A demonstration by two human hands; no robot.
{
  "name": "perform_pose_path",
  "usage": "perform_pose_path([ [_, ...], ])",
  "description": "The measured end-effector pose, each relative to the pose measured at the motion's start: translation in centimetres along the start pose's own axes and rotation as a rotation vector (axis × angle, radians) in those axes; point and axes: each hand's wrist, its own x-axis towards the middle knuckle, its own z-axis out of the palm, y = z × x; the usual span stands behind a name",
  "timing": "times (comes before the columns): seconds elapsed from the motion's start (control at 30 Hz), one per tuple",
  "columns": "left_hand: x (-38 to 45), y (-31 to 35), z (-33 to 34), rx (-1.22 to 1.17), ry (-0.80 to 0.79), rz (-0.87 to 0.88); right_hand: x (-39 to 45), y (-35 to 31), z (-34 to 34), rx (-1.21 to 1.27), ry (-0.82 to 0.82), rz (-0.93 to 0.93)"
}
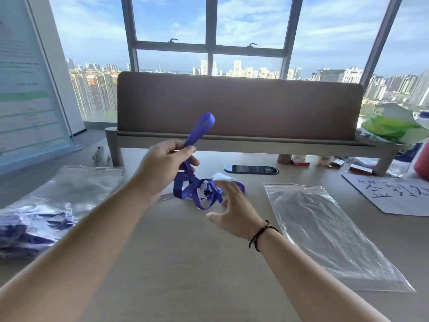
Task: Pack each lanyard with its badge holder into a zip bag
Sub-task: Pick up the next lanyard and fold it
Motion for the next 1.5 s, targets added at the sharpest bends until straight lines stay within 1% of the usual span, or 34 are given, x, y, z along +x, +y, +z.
perform_pose_path([
  [0.03,-0.4,0.6,0.1,-0.036,-0.027,0.004,-0.7,-1.2,0.1,0.046,-0.09,-0.011],
  [0.1,-1.1,1.3,0.0,-0.081,-0.075,0.0,-1.7,-3.4,0.7,0.256,-0.23,0.019],
  [0.2,-2.3,1.1,-0.8,-0.042,-0.11,0.02,-2.0,-5.4,1.7,0.561,-0.235,0.019],
  [0.3,-3.7,-1.0,-2.3,0.134,-0.068,0.022,-2.0,-6.4,2.6,0.686,-0.21,0.077],
  [0.37,-4.8,-3.4,-3.2,0.215,-0.039,-0.015,-2.0,-7.2,3.2,0.705,-0.24,0.09],
  [0.4,-5.4,-4.5,-3.6,0.23,-0.048,-0.022,-2.0,-7.6,3.6,0.699,-0.252,0.094],
  [0.43,-6.1,-5.4,-3.9,0.218,-0.081,-0.023,-1.9,-7.9,4.1,0.691,-0.261,0.108],
  [0.5,-7.3,-6.9,-4.5,0.137,-0.216,0.002,-1.6,-8.4,4.9,0.66,-0.275,0.156],
  [0.53,-7.9,-7.4,-4.7,0.13,-0.283,0.025,-1.4,-8.7,5.3,0.632,-0.295,0.165],
  [0.57,-8.3,-7.7,-5.0,0.177,-0.32,0.05,-1.2,-8.8,5.7,0.582,-0.318,0.156],
  [0.67,-8.5,-8.8,-6.1,0.386,-0.326,0.069,-0.4,-9.1,7.0,0.366,-0.375,0.104],
  [0.7,-8.3,-9.2,-6.7,0.426,-0.33,0.056,0.0,-9.0,7.2,0.34,-0.412,0.107],
  [0.77,-7.7,-10.0,-8.1,0.449,-0.333,0.038,0.8,-8.9,7.1,0.349,-0.571,0.1],
  [0.8,-7.3,-10.5,-8.9,0.489,-0.301,0.04,1.3,-8.9,6.7,0.37,-0.657,0.094],
  [0.83,-7.0,-10.8,-9.5,0.539,-0.243,0.07,1.9,-8.8,6.4,0.399,-0.696,0.098],
  [0.87,-6.6,-11.1,-10.1,0.592,-0.183,0.098,2.7,-8.8,6.1,0.419,-0.666,0.111],
  [0.9,-6.4,-11.6,-10.5,0.626,-0.135,0.115,3.5,-8.7,6.2,0.402,-0.561,0.124],
  [0.93,-6.2,-11.9,-10.8,0.646,-0.105,0.112,4.4,-8.5,6.7,0.327,-0.417,0.12],
  [0.97,-6.1,-12.2,-10.9,0.674,-0.093,0.114,5.3,-8.1,7.4,0.198,-0.28,0.09],
  [1.0,-6.1,-12.4,-10.9,0.726,-0.095,0.123,5.9,-7.8,8.3,0.053,-0.201,0.041],
  [1.03,-6.1,-12.4,-10.9,0.808,-0.111,0.14,6.3,-7.5,9.3,-0.072,-0.186,-0.015],
  [1.07,-6.2,-12.5,-10.8,0.898,-0.139,0.155,6.4,-7.1,10.3,-0.17,-0.208,-0.057],
  [1.13,-6.2,-12.9,-10.5,1.041,-0.217,0.166,6.3,-6.3,11.8,-0.277,-0.241,-0.093],
  [1.3,-6.9,-12.7,-10.2,1.239,-0.349,0.097,4.5,-5.6,11.4,-0.27,-0.143,-0.129],
  [1.37,-7.3,-12.0,-10.3,1.315,-0.438,0.061,2.7,-5.0,10.3,-0.272,-0.116,-0.15],
  [1.43,-7.8,-11.0,-10.1,1.33,-0.525,0.005,0.3,-4.2,9.0,-0.283,-0.114,-0.168],
  [1.5,-8.2,-10.5,-10.1,1.323,-0.579,-0.021,-2.1,-3.2,7.2,-0.276,-0.118,-0.162],
])
